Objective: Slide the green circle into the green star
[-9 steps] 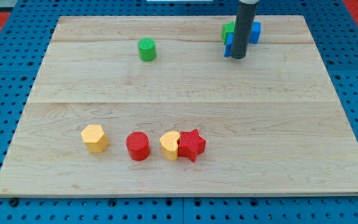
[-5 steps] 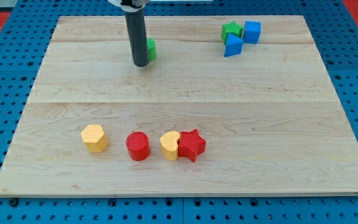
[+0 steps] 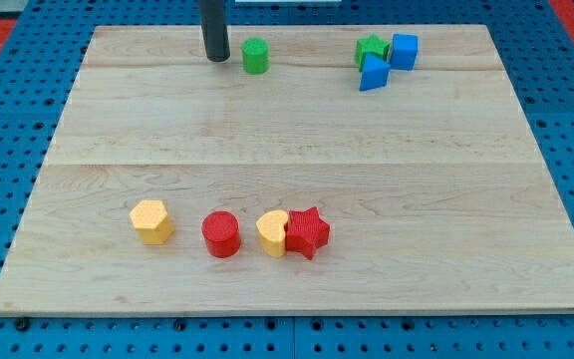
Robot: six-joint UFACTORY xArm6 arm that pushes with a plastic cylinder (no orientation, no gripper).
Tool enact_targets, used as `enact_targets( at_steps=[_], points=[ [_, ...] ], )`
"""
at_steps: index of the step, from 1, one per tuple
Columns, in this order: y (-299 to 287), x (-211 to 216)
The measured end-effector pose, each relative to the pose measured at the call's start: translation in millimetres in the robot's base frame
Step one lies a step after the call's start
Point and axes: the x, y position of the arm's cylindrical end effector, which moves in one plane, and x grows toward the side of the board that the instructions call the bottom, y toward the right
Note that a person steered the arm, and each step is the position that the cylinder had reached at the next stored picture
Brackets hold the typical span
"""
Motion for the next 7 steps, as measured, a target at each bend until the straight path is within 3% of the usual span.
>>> enact_targets(
  at_steps=[1,3,5,7],
  points=[
    [58.0,-1.6],
    [61.4,25.1],
    [127.1,22.6],
    [139.2,22.6]
  ],
)
